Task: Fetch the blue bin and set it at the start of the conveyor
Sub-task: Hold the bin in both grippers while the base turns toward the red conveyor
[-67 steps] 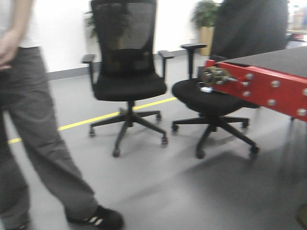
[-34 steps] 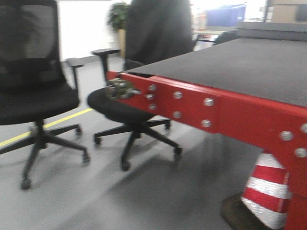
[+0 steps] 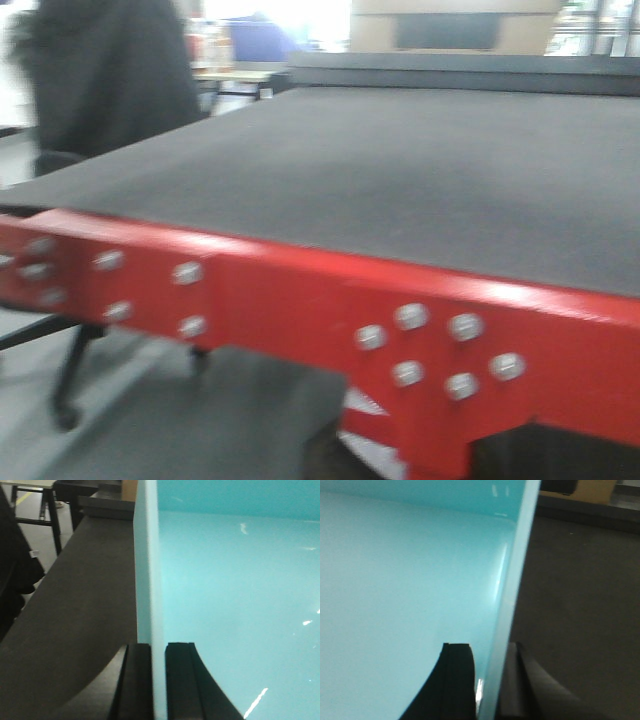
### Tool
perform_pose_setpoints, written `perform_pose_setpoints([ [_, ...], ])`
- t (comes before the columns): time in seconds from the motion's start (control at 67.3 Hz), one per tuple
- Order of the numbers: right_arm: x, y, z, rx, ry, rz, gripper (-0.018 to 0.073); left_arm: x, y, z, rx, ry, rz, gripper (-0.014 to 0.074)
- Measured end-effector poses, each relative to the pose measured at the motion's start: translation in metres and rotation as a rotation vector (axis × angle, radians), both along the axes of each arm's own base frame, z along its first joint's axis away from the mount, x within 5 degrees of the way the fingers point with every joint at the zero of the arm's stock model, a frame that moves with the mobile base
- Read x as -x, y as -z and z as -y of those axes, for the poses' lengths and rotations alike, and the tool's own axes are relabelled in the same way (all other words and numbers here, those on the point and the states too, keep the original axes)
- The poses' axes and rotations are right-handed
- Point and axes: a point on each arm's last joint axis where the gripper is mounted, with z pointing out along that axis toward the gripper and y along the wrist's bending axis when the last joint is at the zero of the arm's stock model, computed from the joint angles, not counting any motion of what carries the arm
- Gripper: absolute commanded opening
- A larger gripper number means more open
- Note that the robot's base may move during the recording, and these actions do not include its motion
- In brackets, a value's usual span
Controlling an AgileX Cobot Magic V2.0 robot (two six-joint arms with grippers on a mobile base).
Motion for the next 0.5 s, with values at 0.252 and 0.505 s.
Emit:
perform_pose_setpoints([
  [0.252,0.0,0.0,0.0,0.0,0.0,0.0,-0.0153,0.0,0.0,0.0,0.0,0.0,0.0,-0.0111],
  [0.505,0.0,0.0,0.0,0.0,0.0,0.0,-0.0153,0.0,0.0,0.0,0.0,0.0,0.0,-0.0111],
])
